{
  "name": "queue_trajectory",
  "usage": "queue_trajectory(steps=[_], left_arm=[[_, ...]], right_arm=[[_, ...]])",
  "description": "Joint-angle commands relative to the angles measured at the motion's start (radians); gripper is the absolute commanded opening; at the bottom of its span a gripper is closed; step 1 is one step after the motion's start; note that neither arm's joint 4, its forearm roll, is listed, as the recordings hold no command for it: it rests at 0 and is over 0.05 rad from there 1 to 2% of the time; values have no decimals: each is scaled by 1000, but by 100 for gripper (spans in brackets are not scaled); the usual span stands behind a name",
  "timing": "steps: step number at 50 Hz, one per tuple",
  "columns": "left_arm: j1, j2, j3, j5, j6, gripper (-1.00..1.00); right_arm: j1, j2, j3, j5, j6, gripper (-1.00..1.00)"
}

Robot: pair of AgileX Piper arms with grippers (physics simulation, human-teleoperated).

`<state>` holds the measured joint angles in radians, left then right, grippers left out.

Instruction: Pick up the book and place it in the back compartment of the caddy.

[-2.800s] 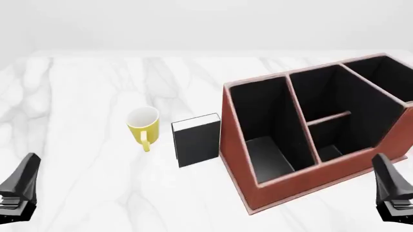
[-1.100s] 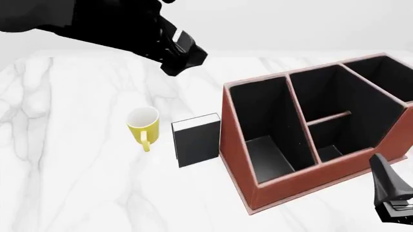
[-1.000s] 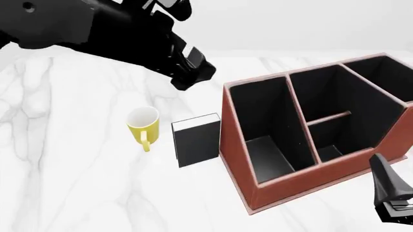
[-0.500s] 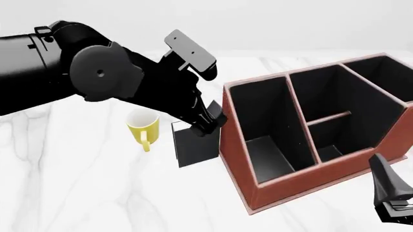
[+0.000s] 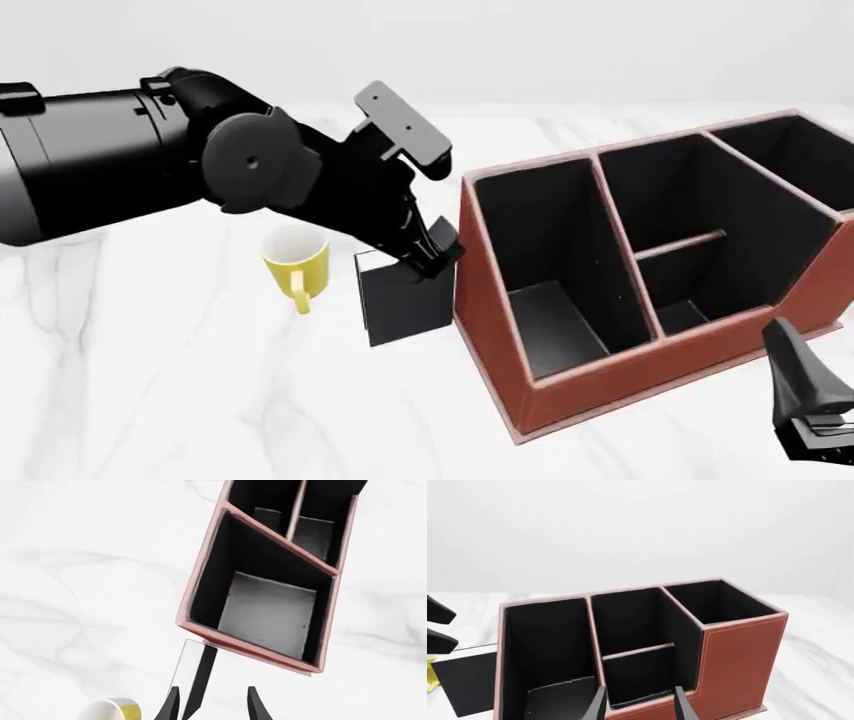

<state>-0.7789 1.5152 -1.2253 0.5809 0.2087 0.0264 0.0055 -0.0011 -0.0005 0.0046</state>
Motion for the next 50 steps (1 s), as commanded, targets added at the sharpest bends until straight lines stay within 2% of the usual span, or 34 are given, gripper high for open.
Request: queue_trajectory(steps=[1,19,34,50], left_arm=[[18,42,-2,-46,27,100],[22,71,3,-81,26,100],[39,88,57,-132,19,100],[62,120,42,-145,28,100]], right_arm=[[1,0,0,1,2,100],[7,-2,0,3,-6,100],[6,-2,0,5,-8,100],[6,2,0,3,-7,100]])
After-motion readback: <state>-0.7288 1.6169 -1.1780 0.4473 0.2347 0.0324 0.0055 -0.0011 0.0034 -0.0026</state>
